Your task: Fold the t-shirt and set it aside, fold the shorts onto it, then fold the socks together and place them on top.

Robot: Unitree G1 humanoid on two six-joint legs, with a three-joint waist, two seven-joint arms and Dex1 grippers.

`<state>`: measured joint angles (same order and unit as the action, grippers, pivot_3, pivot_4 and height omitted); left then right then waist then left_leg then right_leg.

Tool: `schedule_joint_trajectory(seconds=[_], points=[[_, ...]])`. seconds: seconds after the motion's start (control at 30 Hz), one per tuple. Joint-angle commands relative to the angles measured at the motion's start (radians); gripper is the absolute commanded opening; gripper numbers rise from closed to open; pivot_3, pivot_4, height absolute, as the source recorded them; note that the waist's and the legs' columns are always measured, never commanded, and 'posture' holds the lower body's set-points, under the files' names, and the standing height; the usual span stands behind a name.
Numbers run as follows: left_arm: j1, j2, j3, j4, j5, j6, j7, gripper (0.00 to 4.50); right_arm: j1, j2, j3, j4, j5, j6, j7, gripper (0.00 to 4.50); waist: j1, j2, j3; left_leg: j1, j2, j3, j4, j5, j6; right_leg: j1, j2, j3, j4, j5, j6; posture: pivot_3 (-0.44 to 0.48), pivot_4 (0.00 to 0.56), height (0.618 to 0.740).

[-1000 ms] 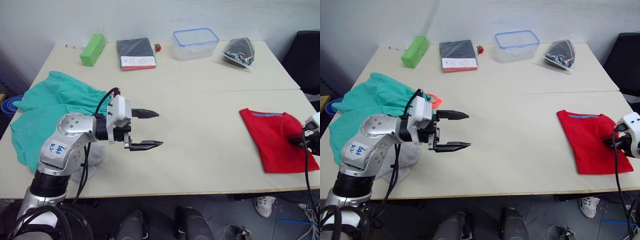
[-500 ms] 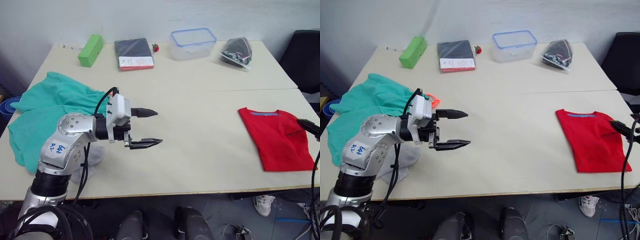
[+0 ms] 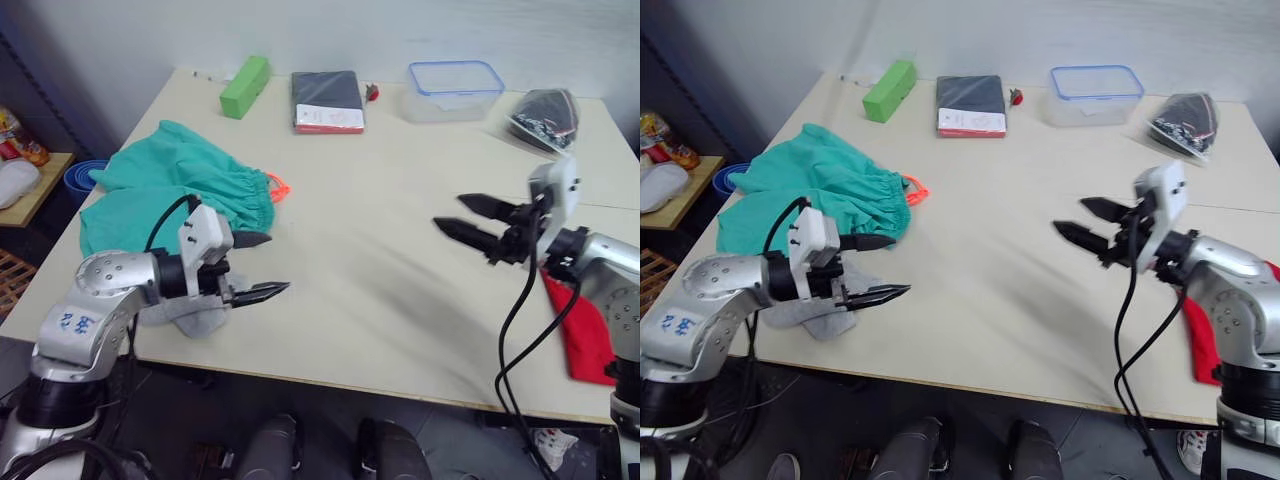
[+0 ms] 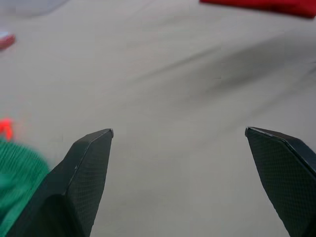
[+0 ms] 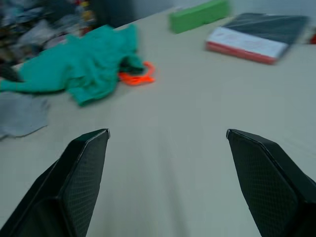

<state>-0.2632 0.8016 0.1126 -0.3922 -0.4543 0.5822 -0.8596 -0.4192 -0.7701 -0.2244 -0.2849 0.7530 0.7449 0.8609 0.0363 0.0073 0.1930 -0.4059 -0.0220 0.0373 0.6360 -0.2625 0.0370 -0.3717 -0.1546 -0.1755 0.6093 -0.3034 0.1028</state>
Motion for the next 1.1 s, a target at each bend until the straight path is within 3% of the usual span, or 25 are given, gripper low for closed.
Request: schedule_joint_trajectory(seconds=[0.03, 0.17, 0.27, 0.47, 0.73, 0.83, 1.1], points=[[0.076, 0.048, 0.084, -0.044, 0.078, -0.018, 0.070, 4.50, -0.013, -0.049, 0.046, -0.098, 0.019, -0.035, 0.120, 3.87, 0.002, 0.000, 0.000, 0.000, 0.000, 0.001, 0.000, -0.001, 0.000, 0.000, 0.001, 0.001, -0.001, 0.000, 0.001, 0.000, 0.150, 0.740], [0.060, 0.044, 0.124, 0.044, 0.139, -0.011, 0.172, 4.50, -0.043, -0.048, 0.117, -0.101, -0.025, -0.081, 0.175, 3.87, 0.004, -0.003, 0.002, 0.000, 0.001, 0.003, 0.000, -0.002, 0.000, 0.000, 0.002, 0.003, -0.002, 0.001, 0.002, 0.000, 0.150, 0.740], [-0.001, 0.050, 0.083, 0.150, 0.208, -0.059, 0.202, 4.50, -0.051, -0.033, 0.155, -0.089, -0.058, -0.121, 0.190, 3.87, 0.005, -0.003, 0.002, 0.001, 0.002, 0.005, 0.000, -0.002, -0.001, -0.002, 0.003, 0.005, 0.000, 0.001, 0.002, 0.000, 0.150, 0.740], [-0.182, 0.045, -0.096, 0.417, 0.362, -0.266, 0.135, 4.50, -0.043, -0.007, 0.192, -0.078, -0.118, -0.174, 0.183, 3.87, 0.008, -0.005, 0.003, 0.001, 0.003, 0.011, 0.000, -0.002, -0.001, -0.005, 0.005, 0.010, 0.001, 0.001, 0.002, 0.000, 0.150, 0.740], [-0.428, -0.038, -0.278, 0.818, 0.499, -0.508, 0.028, 4.50, 0.003, 0.004, 0.174, -0.147, -0.120, -0.160, 0.125, 3.87, 0.008, -0.008, 0.004, 0.002, 0.003, 0.014, 0.001, -0.002, -0.001, -0.006, 0.005, 0.009, 0.002, 0.001, 0.002, 0.000, 0.150, 0.740], [-0.518, -0.096, -0.299, 0.975, 0.525, -0.563, 0.030, 3.91, 0.037, 0.000, 0.158, -0.185, -0.118, -0.156, 0.101, 3.90, 0.009, -0.009, 0.005, 0.002, 0.004, 0.016, 0.002, -0.002, -0.001, -0.006, 0.006, 0.007, 0.002, 0.001, 0.002, 0.000, 0.150, 0.740], [-0.605, -0.131, -0.308, 1.184, 0.569, -0.674, -0.001, 1.34, 0.080, 0.011, 0.109, -0.221, -0.120, -0.134, -0.001, 3.90, -0.002, -0.009, 0.005, 0.002, 0.005, 0.018, 0.012, -0.006, 0.003, -0.006, 0.005, 0.009, 0.008, 0.002, 0.004, 0.000, 0.150, 0.740]])
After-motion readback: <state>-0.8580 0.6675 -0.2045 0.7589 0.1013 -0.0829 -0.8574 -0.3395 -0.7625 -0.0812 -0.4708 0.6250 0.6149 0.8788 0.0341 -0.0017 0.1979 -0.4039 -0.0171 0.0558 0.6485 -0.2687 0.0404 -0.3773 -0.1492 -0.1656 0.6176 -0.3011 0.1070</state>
